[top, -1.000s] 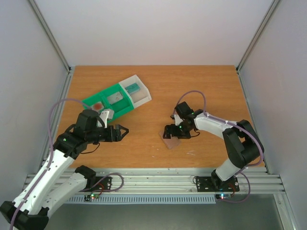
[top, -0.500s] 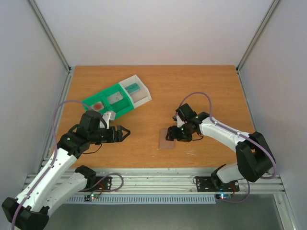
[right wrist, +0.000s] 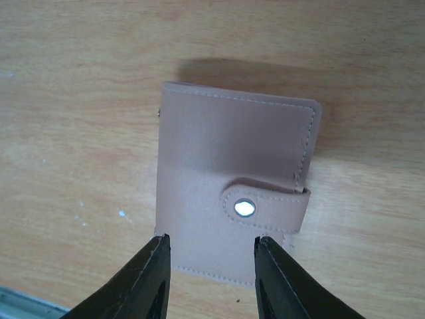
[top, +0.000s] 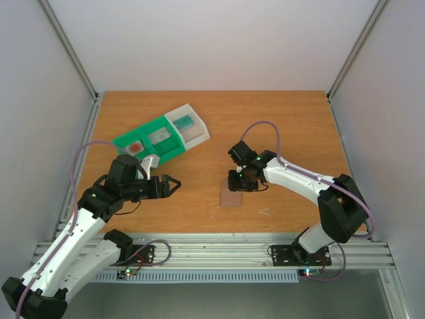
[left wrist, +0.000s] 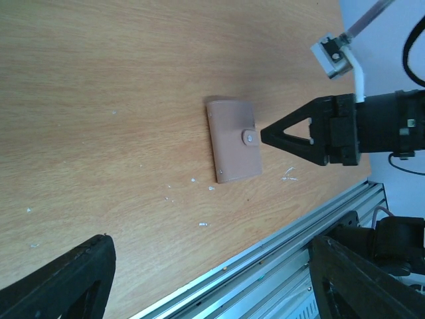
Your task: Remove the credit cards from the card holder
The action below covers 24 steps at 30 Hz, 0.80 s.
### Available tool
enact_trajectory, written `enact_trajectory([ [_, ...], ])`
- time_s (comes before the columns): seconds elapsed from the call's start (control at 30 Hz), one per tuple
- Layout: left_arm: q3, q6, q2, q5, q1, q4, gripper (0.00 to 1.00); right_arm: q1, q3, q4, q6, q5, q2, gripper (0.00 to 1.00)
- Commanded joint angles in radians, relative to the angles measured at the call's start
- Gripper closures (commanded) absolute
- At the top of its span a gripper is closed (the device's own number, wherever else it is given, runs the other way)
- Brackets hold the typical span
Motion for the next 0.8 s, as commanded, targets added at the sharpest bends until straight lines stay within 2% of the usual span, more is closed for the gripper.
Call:
enact_trajectory([
  [0.0, -0.007, -0.001, -0.024, 0.008, 0.004, 0.036, 0.19, 0.036, 0.057, -0.023, 0.067, 0.098, 0.061, 0.64],
  [0.3, -0.011, 0.014, -0.064, -0.025, 0.004, 0.016, 0.18, 0.067, 0.11, -0.049, 0.118, 0.153, 0.164, 0.65],
  [0.77, -0.01, 0.012, -0.077, -0.051, 0.004, 0.015, 0.12, 0.087, 0.135, -0.086, 0.121, 0.209, 0.257, 0.67],
])
